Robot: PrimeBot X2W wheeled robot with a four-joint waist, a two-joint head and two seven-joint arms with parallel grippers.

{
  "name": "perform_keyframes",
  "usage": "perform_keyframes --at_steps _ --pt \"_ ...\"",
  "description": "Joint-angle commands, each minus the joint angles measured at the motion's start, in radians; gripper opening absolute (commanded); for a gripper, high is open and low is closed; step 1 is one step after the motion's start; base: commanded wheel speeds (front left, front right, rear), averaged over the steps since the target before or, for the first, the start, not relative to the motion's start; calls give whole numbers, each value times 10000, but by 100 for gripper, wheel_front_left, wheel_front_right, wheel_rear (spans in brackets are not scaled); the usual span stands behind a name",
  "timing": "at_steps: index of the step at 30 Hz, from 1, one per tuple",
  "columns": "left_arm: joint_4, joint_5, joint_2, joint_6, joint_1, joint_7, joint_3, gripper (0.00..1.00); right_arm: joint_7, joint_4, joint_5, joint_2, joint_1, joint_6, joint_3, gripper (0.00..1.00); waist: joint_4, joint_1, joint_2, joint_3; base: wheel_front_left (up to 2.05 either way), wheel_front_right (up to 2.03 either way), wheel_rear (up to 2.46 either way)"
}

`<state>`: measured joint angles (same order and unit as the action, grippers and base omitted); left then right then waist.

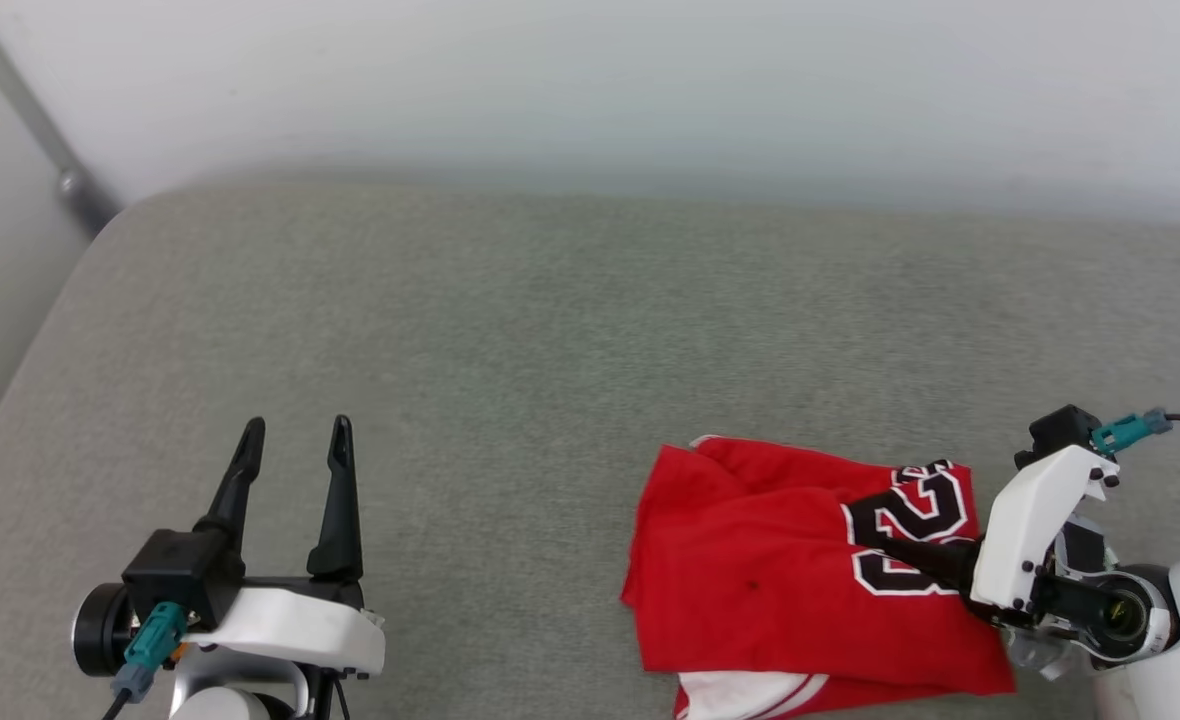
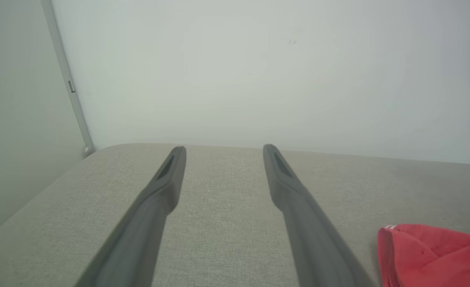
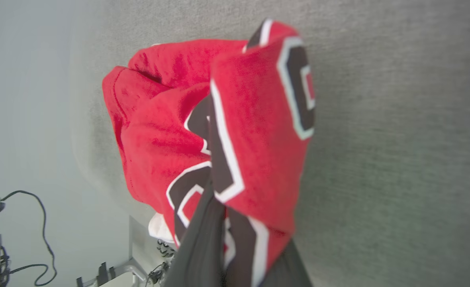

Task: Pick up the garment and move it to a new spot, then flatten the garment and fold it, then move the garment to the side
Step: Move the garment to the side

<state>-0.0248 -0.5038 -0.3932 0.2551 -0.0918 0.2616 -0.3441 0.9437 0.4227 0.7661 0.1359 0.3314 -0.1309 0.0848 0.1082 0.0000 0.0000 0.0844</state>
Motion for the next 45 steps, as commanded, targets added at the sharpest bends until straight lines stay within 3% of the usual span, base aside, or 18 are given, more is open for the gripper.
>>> perform_keyframes --at_steps 1,5,12,18,22,27,34,39,44,45 --pt "-4 58 52 0 127 44 34 100 -64 -151 -252 189 -129 6 -167 0 -334 0 0 -210 0 0 0" --pt "-80 155 107 -12 314 42 89 100 -171 -488 -1296 699 -250 6 -579 0 -999 0 0 -384 0 0 0" --pt "-295 323 99 -33 501 33 203 100 207 -831 -2116 989 -3 6 -605 0 -2673 0 0 -318 0 0 0" --pt "-578 472 -122 -171 11 10 282 100 145 -1173 -2602 1097 473 4 -446 0 -3962 0 0 665 0 0 0" --pt "-904 683 -363 -321 -581 -207 185 100 -351 -1177 -2888 1229 1008 4 -140 0 -4480 0 0 1719 0 0 0" --pt "-1491 1014 -721 -430 -1478 -573 179 100 -1352 -883 -3175 1527 1930 6 349 0 -4698 0 0 3166 0 0 0" --pt "-2238 1449 -1069 -805 -2972 -1060 -5 100 -2786 -168 -3993 2228 3212 6 1584 0 -4422 0 0 4888 0 0 0" --pt "-2502 1719 -1000 -1077 -3908 -1245 -325 100 -3849 152 -4872 2634 4006 6 2750 0 -4104 0 0 5657 0 0 0" --pt "-2586 1875 -968 -1291 -4521 -1319 -540 100 -4878 416 -5626 2540 4517 6 3595 0 -3856 0 0 6156 0 0 0" --pt "-2590 1896 -968 -1308 -4594 -1317 -548 100 -5124 494 -5795 2468 4587 6 3704 28 -3823 0 0 6210 0 0 0"
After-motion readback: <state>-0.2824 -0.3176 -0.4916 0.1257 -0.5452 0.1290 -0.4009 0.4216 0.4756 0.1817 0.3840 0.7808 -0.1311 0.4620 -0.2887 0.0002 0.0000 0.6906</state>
